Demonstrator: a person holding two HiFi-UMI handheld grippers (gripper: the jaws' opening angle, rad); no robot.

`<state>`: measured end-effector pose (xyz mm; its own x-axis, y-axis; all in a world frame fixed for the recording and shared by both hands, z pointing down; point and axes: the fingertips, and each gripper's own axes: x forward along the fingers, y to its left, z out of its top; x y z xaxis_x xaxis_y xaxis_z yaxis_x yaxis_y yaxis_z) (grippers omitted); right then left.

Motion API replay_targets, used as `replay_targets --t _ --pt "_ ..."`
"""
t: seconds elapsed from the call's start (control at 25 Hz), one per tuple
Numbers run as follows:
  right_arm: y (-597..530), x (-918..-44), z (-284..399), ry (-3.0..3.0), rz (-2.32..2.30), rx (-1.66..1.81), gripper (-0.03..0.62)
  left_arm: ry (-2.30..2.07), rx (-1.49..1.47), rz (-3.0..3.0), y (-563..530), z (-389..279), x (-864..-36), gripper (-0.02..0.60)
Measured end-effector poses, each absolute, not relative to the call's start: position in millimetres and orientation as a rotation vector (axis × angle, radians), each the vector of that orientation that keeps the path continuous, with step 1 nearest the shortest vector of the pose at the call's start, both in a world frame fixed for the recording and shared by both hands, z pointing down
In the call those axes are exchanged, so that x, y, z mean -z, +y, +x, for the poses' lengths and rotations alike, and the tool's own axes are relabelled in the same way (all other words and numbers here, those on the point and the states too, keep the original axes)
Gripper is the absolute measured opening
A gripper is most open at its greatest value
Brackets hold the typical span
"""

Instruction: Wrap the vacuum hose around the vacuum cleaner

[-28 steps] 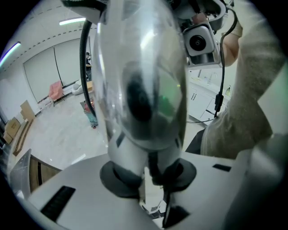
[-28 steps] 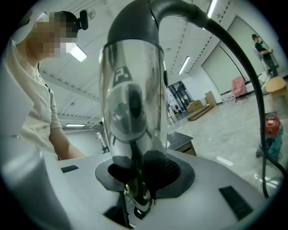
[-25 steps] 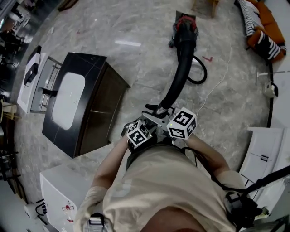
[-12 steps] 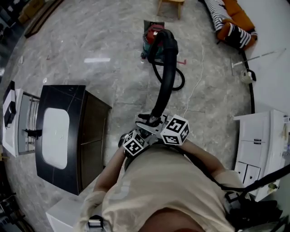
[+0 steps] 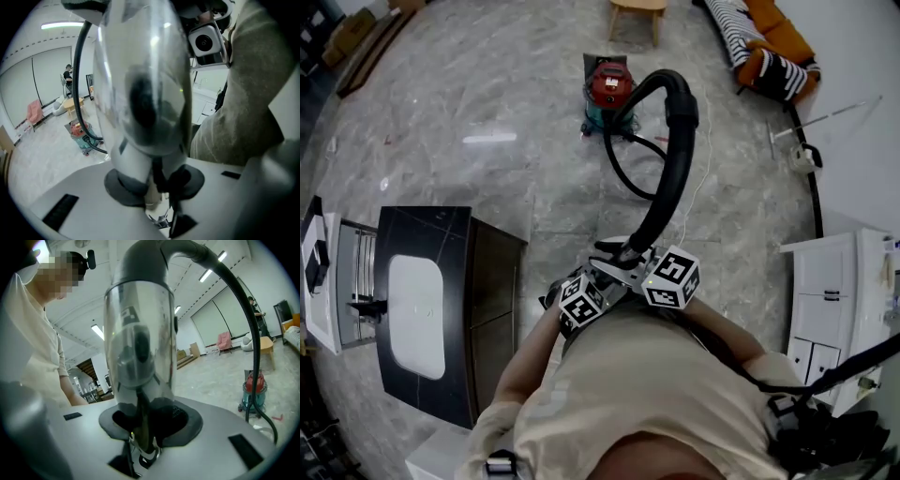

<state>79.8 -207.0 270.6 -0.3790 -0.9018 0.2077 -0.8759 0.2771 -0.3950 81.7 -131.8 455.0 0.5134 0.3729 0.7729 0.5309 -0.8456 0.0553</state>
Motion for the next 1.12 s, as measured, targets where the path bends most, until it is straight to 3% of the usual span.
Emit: replay_targets --t 0.48,1.12 --pt "-210.1 -246.7 222.3 2.513 -1.527 0.537 0.129 -0.621 1.357 -2.516 -153.0 218.2 -441.2 0.107" --pt "-178.4 -213.8 383.4 2.607 -1.506 0.302 0.13 -0.659 1.289 -2.537 -125.1 395.0 -414.0 0.107"
